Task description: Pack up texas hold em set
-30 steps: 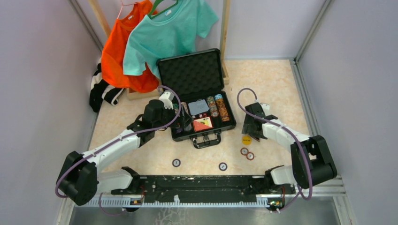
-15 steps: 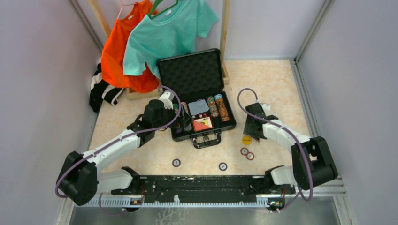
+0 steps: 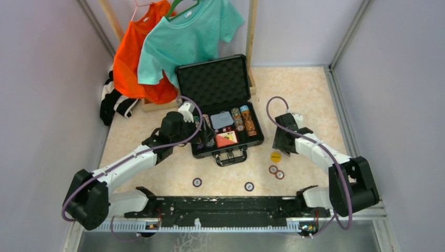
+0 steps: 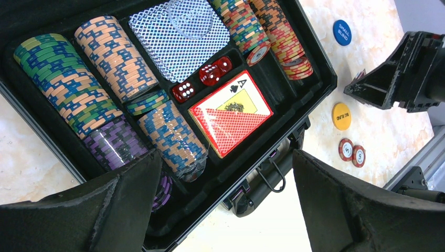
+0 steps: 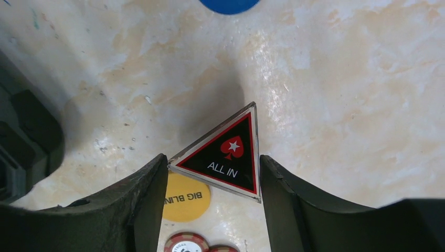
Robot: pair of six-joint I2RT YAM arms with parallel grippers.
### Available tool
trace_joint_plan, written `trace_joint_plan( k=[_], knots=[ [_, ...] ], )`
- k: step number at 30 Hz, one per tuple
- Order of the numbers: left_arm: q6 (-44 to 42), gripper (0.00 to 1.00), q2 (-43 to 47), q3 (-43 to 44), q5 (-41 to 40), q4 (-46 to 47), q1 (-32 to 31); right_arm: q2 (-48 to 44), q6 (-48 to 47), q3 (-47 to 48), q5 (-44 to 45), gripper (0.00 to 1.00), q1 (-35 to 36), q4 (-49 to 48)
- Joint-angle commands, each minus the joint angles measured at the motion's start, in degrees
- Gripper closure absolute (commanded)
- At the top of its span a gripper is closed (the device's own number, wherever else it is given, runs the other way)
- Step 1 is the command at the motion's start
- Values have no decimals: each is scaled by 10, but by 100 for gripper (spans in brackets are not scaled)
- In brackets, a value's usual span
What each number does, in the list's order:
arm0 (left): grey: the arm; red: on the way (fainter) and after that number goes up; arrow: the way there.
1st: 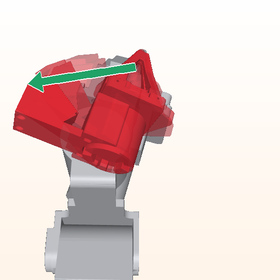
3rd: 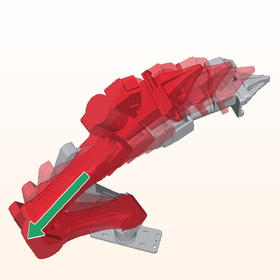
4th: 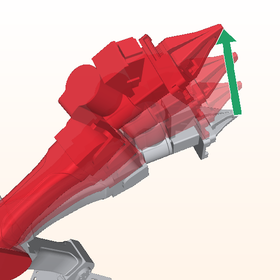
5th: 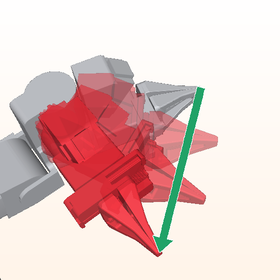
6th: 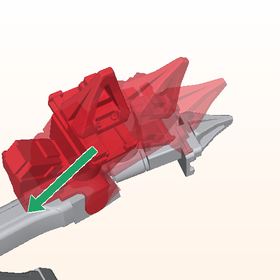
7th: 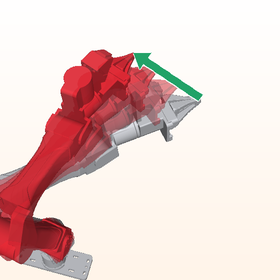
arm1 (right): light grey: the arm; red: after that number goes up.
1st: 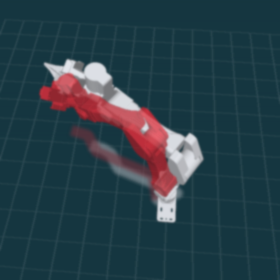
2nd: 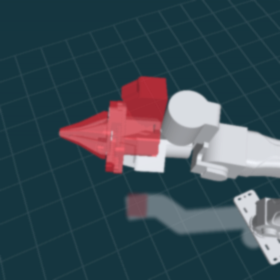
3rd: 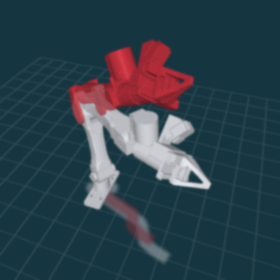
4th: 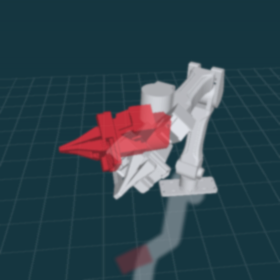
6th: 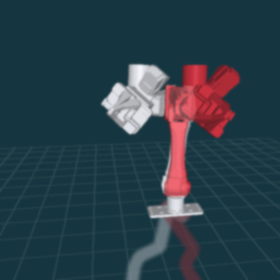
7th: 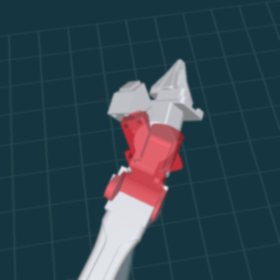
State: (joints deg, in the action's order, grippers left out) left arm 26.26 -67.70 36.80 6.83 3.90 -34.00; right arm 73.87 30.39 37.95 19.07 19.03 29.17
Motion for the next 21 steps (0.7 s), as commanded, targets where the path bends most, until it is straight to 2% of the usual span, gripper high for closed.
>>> trace_joint_plan(
  k=[1, 13, 21],
  knots=[
    [-3, 1, 7, -1, 3, 8, -2, -14, -16, 54, -6, 41, 7, -6],
    [5, 1, 1, 1, -7, 5, -2, 57, -35, 173, -6, 40, 58, 7],
    [19, 1, 16, -1, -53, -7, -1, 154, -53, 287, -21, 41, 101, 10]
  ],
)
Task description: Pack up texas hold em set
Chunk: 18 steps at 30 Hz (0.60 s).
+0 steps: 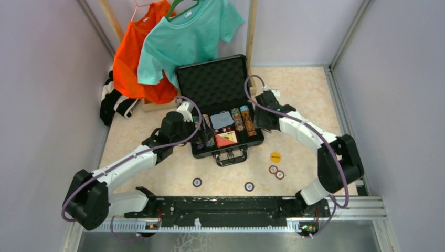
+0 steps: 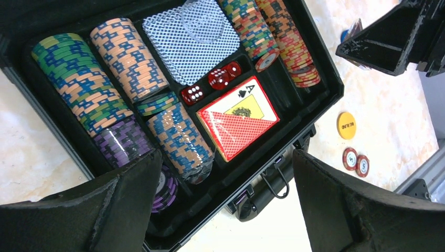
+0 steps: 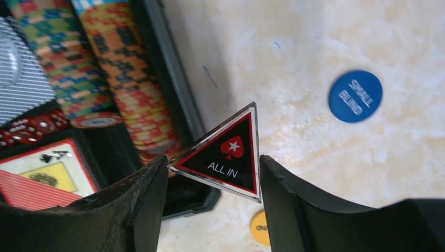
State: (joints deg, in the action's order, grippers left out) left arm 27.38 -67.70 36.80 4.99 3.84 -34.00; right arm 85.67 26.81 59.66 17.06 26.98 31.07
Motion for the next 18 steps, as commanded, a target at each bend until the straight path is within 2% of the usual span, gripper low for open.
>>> trace_joint_plan(
  k=[1, 9, 18],
  knots=[
    [8, 1, 18, -1, -42, -9, -1, 49, -19, 85, -2, 41, 27, -11],
    [29, 1, 36, -2, -86, -36, 15, 175, -37, 219, -16, 40, 75, -10],
    [53, 1, 112, -17, -114, -97, 49, 291, -53, 350, -29, 40, 123, 1]
  ],
)
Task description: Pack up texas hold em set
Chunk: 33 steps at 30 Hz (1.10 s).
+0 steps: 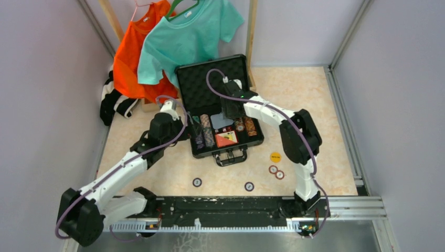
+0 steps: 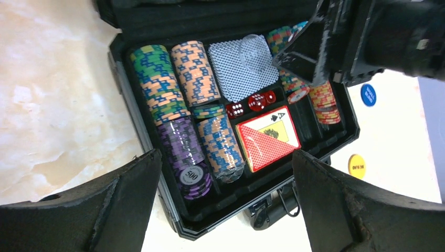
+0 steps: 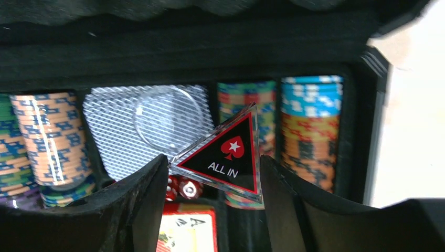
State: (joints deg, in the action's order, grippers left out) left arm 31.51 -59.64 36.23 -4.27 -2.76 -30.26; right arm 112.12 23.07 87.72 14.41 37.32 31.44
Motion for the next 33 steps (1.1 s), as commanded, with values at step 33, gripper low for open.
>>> trace_joint_plan(
  k=[33],
  knots=[
    [8, 1, 65, -32, -29, -48, 13, 46, -13, 109, 14, 5, 79, -7]
  ],
)
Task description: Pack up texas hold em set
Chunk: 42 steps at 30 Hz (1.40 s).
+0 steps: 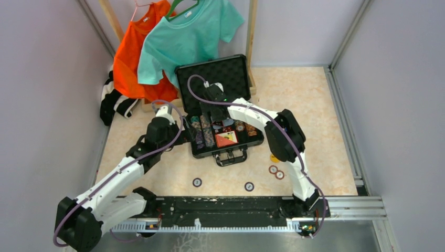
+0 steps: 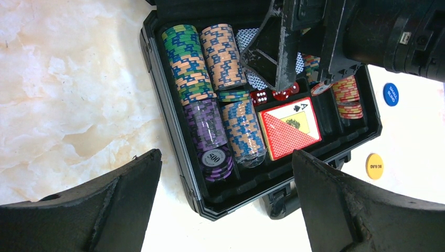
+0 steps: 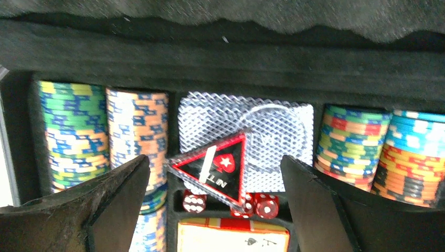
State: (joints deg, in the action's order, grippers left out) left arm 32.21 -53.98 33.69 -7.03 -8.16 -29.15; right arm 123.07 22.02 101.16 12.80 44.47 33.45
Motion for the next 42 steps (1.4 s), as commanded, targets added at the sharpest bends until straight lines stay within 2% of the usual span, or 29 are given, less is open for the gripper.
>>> trace_joint_plan(
  k=[1, 7, 12, 18, 24, 28, 32, 42],
  knots=[
    [0, 1, 7, -6, -1, 7, 2, -81, -3, -37, 43, 5, 7, -34],
    [-1, 1, -5, -6, 7, 17, 2, -212, 2, -145, 98, 5, -16, -68],
    [-4, 1, -17, -7, 15, 34, 2, -336, 25, -273, 91, 6, -86, -94],
    [-10, 1, -50, -11, 24, 73, 2, -405, 36, -383, 90, 7, -190, -76],
    [-30, 1, -71, -7, -1, 73, 2, -392, 42, -431, 82, 7, -249, -61],
    [-33, 1, -52, -40, -6, 99, 2, -368, 42, -441, 78, 7, -266, -72],
    [-35, 1, -28, -49, -10, 104, 2, -357, 49, -459, 32, 7, -299, -106],
    [-38, 2, -31, -57, -3, 115, 2, -318, 50, -454, 20, 7, -348, -123]
  ],
)
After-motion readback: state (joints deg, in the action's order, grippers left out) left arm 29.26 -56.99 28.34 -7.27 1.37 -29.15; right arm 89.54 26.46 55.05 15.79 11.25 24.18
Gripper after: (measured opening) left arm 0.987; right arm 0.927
